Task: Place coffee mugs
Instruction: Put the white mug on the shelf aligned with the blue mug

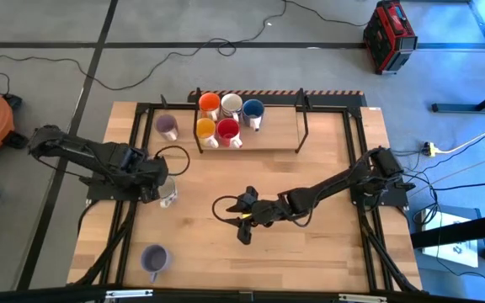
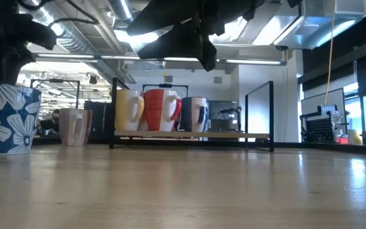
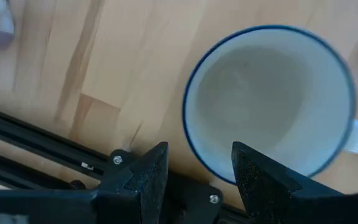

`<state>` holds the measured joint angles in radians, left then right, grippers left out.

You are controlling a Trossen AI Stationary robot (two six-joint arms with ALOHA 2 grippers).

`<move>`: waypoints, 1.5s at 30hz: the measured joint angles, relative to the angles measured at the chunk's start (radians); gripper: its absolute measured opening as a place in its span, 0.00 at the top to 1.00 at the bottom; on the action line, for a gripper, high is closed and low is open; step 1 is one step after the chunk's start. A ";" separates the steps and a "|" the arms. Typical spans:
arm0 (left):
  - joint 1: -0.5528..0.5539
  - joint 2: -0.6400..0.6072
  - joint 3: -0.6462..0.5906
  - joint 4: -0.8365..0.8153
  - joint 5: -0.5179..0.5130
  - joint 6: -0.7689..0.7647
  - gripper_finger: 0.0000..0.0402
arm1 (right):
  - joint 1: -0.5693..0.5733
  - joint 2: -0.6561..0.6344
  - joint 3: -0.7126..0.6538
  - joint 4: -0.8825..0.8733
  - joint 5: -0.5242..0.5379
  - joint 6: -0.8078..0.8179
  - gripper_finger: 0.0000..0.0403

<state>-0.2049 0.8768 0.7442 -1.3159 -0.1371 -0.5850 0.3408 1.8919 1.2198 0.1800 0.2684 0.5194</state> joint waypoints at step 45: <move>0.105 0.137 0.049 0.268 0.152 0.091 0.95 | 0.127 -0.018 -0.002 -0.249 0.075 0.078 0.59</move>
<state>-0.1001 1.0143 0.7932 -1.0479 0.0147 -0.4940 0.4679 1.8736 1.2182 -0.0693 0.3439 0.5978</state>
